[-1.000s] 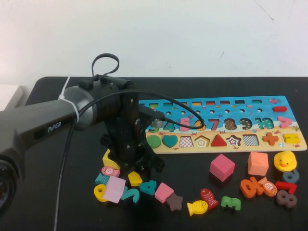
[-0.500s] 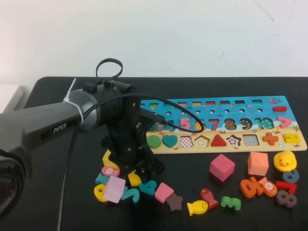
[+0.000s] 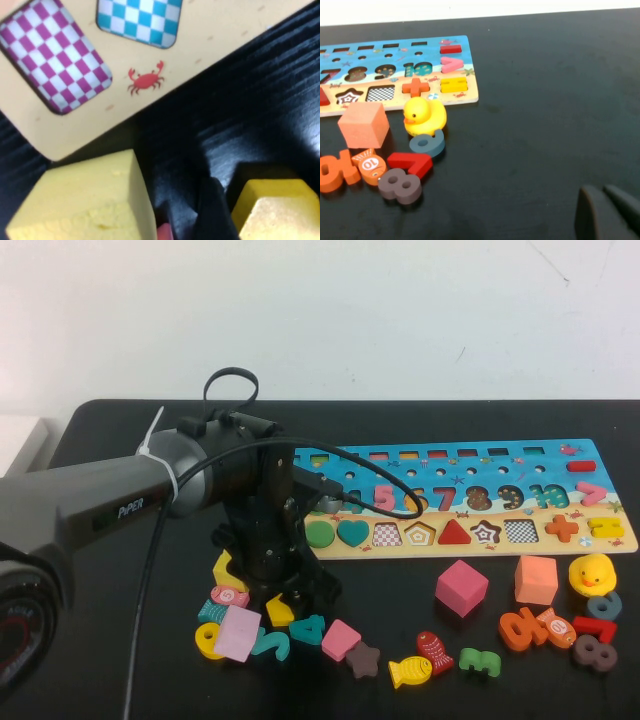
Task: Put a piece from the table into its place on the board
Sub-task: Pick up the "Pentagon"
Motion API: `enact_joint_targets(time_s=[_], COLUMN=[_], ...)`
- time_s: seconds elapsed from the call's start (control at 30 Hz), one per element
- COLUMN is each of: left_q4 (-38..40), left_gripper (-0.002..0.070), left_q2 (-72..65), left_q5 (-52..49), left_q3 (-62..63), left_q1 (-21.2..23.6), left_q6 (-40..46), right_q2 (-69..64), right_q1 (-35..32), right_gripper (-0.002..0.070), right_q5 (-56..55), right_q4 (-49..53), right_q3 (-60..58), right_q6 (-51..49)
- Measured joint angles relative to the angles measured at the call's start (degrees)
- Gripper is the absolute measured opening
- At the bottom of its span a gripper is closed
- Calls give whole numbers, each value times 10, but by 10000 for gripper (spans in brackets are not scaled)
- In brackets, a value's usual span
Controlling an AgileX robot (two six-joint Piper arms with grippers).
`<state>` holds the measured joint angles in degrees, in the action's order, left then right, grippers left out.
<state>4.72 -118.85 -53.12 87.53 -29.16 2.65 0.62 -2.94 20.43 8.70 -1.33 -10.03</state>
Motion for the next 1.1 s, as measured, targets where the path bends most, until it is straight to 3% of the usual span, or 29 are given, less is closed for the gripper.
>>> enact_joint_targets(time_s=[0.57, 0.73, 1.1], left_q4=[-1, -1, 13], left_gripper=[403, 321, 321], left_q2=[0, 0, 24], left_q5=[-35, -41, -51], left_q3=[0, 0, 0], left_q1=[0, 0, 0], left_q6=[-17, -27, -2], right_q2=[0, 0, 0], right_q1=[0, 0, 0], right_gripper=[19, 18, 18], right_q5=[0, 0, 0], right_q4=[0, 0, 0], right_q3=[0, 0, 0], right_q6=[0, 0, 0])
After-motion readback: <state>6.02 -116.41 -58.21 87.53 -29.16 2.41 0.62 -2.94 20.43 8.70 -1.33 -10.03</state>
